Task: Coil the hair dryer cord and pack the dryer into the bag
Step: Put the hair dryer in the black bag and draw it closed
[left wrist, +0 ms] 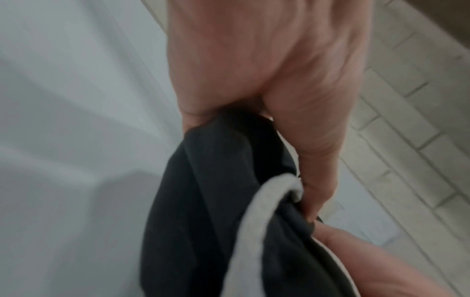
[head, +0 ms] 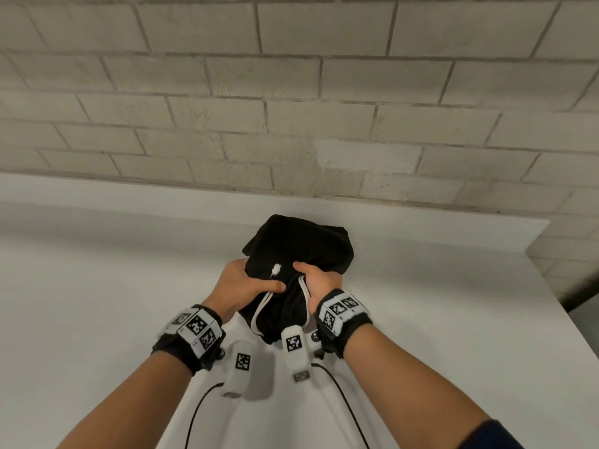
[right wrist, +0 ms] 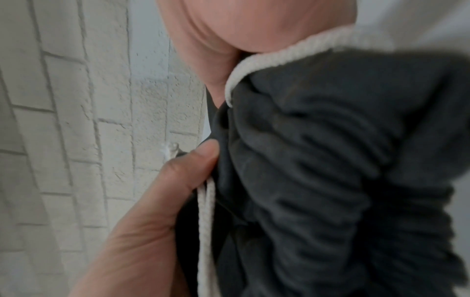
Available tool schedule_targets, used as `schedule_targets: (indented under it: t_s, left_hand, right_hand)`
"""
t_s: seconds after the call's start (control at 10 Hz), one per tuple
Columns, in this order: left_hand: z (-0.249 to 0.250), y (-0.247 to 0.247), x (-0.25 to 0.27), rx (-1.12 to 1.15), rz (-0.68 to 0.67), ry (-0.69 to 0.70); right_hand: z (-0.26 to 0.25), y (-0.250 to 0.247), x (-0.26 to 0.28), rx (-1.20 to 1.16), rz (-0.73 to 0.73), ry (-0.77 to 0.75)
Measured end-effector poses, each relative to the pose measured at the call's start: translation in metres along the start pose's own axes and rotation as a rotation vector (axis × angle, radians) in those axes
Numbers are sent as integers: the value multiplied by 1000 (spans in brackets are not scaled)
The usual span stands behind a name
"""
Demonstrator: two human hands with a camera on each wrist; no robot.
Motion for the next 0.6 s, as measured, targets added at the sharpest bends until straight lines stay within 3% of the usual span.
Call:
schedule_targets:
  t_s: [0.2,0.4,0.6]
  left_hand:
    - [-6,-14,-34,24,61,-33]
    - [-15,-17,-41,76,118,23]
    - [-29,-21,-22,-72,327,84]
  right_hand:
    - [5,25,-27,114,-16,-19]
    - [7,29,-28,139,-69,-34]
    - [13,-3,-24,72,-148,-78]
Point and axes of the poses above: each hand's wrist, its own x-axis away from the middle knuckle, its own y-axis out of the palm, z = x × y, the point moved 1 cm from there along -x, towards the middle knuckle, and after that the axes turned 12 degrees about -y, right-handed, at the moved point
